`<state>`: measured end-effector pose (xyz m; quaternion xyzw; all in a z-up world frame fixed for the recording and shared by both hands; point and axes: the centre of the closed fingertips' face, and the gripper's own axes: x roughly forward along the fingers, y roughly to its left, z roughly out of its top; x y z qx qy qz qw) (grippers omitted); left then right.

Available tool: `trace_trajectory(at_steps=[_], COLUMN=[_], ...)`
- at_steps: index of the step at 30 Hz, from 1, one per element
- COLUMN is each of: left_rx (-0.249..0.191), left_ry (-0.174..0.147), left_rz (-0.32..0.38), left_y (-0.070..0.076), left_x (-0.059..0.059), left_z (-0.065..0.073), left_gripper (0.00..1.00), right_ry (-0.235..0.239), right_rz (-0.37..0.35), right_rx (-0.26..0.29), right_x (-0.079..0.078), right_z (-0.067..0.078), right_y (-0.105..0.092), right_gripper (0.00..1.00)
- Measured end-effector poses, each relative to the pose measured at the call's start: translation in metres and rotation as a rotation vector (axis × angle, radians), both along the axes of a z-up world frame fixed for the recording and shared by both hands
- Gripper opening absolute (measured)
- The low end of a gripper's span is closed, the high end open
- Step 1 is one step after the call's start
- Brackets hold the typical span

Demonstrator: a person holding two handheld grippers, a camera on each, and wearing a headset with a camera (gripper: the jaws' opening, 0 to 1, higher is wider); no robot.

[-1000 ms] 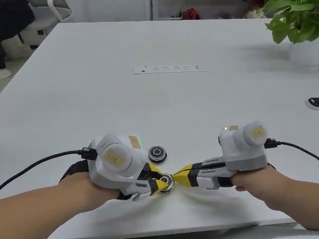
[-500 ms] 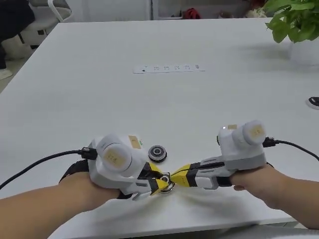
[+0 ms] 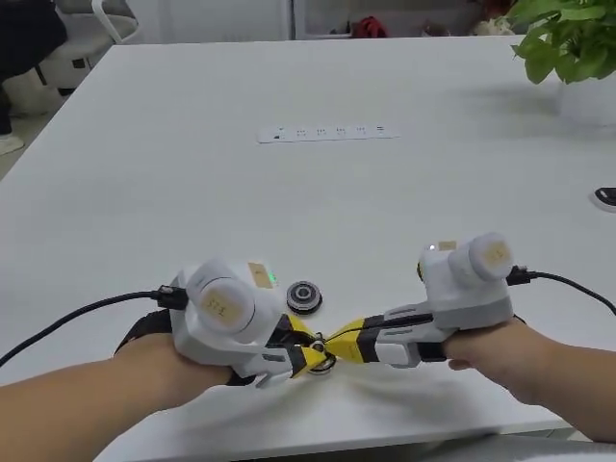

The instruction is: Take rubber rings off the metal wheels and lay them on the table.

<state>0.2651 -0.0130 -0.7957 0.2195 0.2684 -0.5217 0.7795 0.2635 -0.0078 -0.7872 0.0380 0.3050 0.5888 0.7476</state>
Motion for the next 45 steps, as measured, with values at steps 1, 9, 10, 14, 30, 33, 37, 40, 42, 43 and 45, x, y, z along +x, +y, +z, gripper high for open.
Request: trace_trajectory(at_steps=[1,9,10,14,30,33,37,40,42,43,45], left_rx=[-0.001,-0.005,-0.005,-0.009,-0.024,-0.040,-0.033,-0.044,-0.050,-0.049,-0.050], left_ry=[0.000,-0.001,-0.001,0.000,0.026,0.042,0.034,0.041,0.045,0.043,0.043], left_rz=[-0.001,-0.003,-0.003,-0.002,0.009,0.020,-0.001,-0.009,-0.014,-0.023,-0.031], left_y=[0.000,0.000,0.000,0.000,-0.001,0.000,0.000,0.000,0.001,0.002,0.002], left_x=[0.000,0.000,0.000,0.000,0.000,0.001,-0.001,-0.003,-0.004,-0.006,-0.008], left_z=[0.000,0.000,0.000,0.000,0.001,0.001,0.002,0.006,0.008,0.010,0.012], left_gripper=[0.12,0.12,0.12,0.12,0.14,0.14,0.16,0.20,0.22,0.23,0.24], right_ry=[0.001,0.025,0.029,0.073,0.057,0.057,0.060,0.060,0.061,0.062,0.064], right_rz=[0.001,0.009,0.007,-0.026,-0.076,-0.076,-0.075,-0.076,-0.080,-0.081,-0.082], right_rx=[0.002,0.040,0.046,0.084,0.022,0.025,0.030,0.035,0.040,0.042,0.045], right_x=[0.000,-0.004,-0.004,0.000,0.007,0.008,0.008,0.008,0.009,0.009,0.009], right_z=[0.000,0.007,0.008,0.010,-0.003,-0.003,-0.002,-0.001,0.000,0.000,0.000], right_y=[0.000,0.003,0.003,0.000,-0.011,-0.011,-0.011,-0.010,-0.011,-0.011,-0.011], right_gripper=[0.00,0.00,0.00,0.00,0.00,0.00,0.00,0.00,0.00,0.00,0.00])
